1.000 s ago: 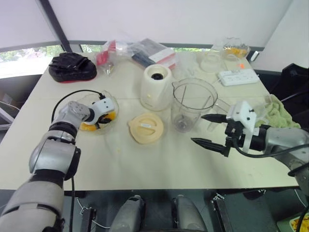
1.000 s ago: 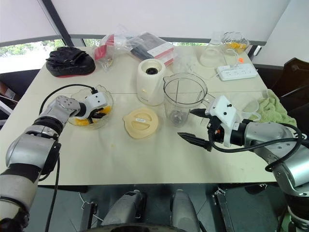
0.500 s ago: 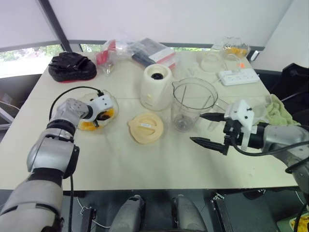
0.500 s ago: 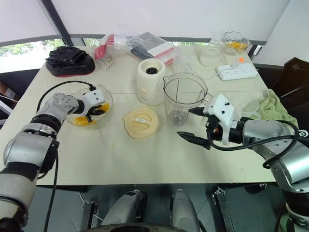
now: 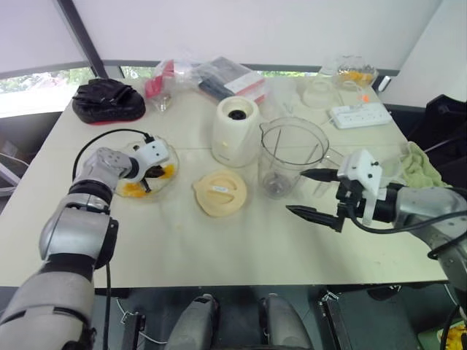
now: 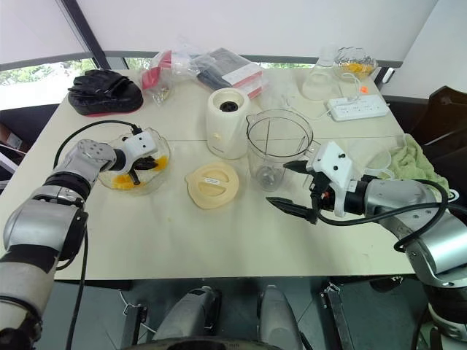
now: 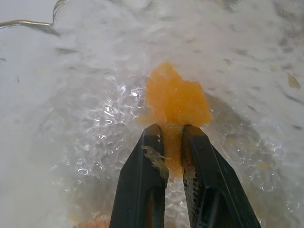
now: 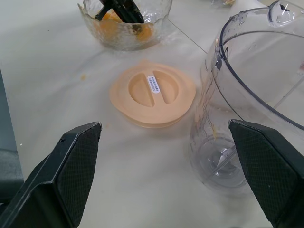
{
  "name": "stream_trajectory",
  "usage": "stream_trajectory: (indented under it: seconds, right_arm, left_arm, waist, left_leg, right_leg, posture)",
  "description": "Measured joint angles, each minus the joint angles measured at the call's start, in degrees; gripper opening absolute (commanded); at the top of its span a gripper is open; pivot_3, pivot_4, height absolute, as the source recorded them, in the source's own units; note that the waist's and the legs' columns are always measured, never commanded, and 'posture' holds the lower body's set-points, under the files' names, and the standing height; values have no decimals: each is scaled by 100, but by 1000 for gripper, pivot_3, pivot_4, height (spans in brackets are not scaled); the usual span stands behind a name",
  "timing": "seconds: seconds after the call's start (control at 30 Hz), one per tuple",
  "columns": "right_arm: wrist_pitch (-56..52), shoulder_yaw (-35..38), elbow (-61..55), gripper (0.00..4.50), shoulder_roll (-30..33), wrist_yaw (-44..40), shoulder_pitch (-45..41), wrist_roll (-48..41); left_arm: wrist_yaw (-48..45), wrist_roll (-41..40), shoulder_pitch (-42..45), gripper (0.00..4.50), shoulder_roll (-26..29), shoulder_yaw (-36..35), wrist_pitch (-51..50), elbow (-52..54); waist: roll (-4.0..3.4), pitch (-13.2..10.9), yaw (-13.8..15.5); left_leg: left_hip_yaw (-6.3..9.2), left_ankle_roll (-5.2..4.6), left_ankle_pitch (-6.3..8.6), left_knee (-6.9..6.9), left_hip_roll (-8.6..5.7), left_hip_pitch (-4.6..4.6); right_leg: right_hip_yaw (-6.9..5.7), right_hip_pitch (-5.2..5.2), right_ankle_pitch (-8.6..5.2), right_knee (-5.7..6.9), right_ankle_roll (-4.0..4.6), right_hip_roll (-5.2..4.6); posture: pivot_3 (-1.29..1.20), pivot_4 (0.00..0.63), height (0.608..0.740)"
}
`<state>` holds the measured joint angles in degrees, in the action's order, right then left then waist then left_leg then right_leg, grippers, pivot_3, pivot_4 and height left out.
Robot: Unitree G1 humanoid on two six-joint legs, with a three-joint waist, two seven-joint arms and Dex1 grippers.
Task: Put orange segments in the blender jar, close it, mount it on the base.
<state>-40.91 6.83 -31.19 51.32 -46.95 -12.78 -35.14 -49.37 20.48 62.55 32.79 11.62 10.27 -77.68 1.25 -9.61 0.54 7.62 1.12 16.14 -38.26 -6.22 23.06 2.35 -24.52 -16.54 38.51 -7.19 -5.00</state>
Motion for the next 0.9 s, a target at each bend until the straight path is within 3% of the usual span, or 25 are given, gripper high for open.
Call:
stream_trajectory:
  seconds: [0.33,0.63,0.77,0.9]
  right_arm:
    - [7,-102,-1,4500,-154,50,9,67]
    - [8,-141,-1,4500,-241,83,108,116]
    - [8,-134,-1,4500,-246,113,176,120]
    - [9,-79,-9,4500,-254,177,283,126]
  left_arm:
    - [-194,-712,-144,577,219,-789,-154,38]
    - [-649,-2019,-581,577,485,-1993,-436,554]
    - [-1021,-2671,-1005,577,470,-2425,-815,1260]
    - [-1182,-3412,-1446,577,393,-2714,-1655,2636]
  waist:
    - [0,0,-30]
    - [-1,0,-75]
    - [-1,0,-128]
    - [-1,0,-134]
  left_leg:
    - [1,1,0,-3,1,3]
    - [2,1,0,-4,1,3]
    - [4,2,-1,-6,2,3]
    - [5,2,-1,-6,3,3]
  right_leg:
    - [0,-4,0,4,0,-1]
    - [0,-7,0,13,0,-6]
    - [0,-8,0,17,0,-7]
    - [2,-9,0,19,1,-9]
  posture:
    - [0,150,740]
    - [0,150,740]
    - [0,150,740]
    - [0,150,740]
